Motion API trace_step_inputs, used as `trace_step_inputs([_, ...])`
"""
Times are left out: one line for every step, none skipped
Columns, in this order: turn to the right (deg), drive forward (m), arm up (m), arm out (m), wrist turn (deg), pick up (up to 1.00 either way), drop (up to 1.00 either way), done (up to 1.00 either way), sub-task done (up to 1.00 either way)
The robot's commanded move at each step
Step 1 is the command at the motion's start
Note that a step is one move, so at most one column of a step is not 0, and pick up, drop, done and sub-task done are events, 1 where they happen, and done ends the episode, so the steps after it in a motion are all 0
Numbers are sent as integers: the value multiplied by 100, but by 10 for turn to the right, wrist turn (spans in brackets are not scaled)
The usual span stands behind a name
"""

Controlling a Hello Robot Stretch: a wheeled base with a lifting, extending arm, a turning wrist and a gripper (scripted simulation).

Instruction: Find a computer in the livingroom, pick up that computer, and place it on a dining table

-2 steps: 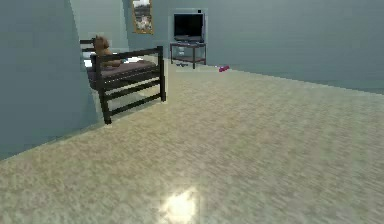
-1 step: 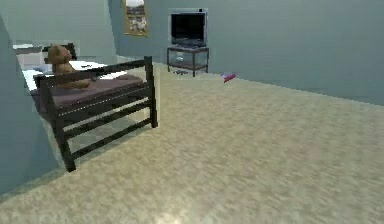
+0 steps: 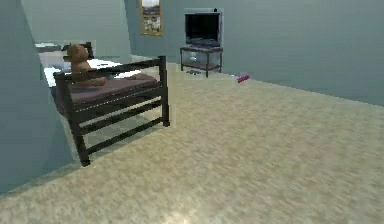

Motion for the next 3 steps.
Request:
trace_step_inputs([0, 100, 0, 0, 0, 0, 0, 0, 0])
trace_step_inputs([0, 100, 0, 0, 0, 0, 0, 0, 0])
trace_step_inputs([30, 0, 0, 0, 0, 0, 0, 0, 0])
